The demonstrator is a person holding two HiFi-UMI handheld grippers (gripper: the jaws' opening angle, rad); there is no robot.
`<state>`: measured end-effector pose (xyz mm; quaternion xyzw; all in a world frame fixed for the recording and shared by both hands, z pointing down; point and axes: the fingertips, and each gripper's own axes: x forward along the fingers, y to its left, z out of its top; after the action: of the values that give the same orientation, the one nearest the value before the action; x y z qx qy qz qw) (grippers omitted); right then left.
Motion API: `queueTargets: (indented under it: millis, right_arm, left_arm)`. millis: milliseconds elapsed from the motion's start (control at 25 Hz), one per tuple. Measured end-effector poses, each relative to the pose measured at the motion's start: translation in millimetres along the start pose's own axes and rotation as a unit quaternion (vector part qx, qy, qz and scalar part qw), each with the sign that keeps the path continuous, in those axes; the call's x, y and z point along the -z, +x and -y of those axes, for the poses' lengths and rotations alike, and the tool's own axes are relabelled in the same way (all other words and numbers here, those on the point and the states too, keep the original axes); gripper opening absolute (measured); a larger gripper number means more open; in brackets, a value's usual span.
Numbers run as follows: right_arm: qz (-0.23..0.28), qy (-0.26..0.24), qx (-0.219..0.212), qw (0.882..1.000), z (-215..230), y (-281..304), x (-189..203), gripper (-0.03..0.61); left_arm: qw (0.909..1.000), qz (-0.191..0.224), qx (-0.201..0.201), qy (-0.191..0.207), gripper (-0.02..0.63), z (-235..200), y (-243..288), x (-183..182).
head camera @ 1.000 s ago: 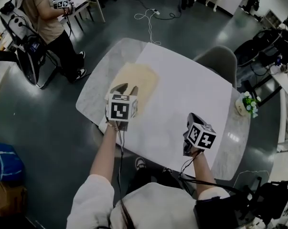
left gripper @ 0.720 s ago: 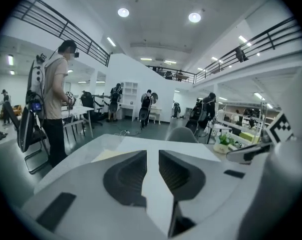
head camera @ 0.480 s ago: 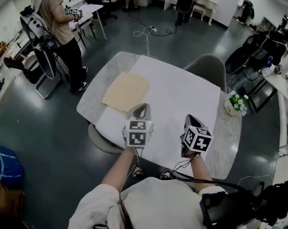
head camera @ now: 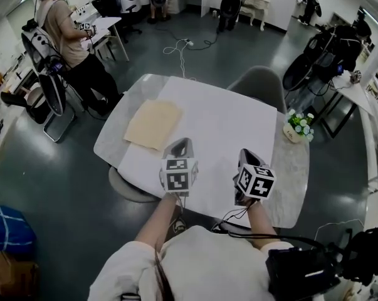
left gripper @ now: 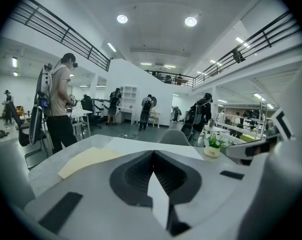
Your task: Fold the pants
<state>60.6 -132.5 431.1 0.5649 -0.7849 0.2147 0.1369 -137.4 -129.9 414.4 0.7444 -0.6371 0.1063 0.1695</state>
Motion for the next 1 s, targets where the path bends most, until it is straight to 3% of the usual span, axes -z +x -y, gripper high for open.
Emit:
queueTargets:
  millis: [1000]
  right_arm:
    - [-0.001,-0.011,0.003,1.000,14,5,-5,-0.009]
  left_arm:
    - [1.0000,-0.009,-0.003,-0.001,0.009,4,12,5]
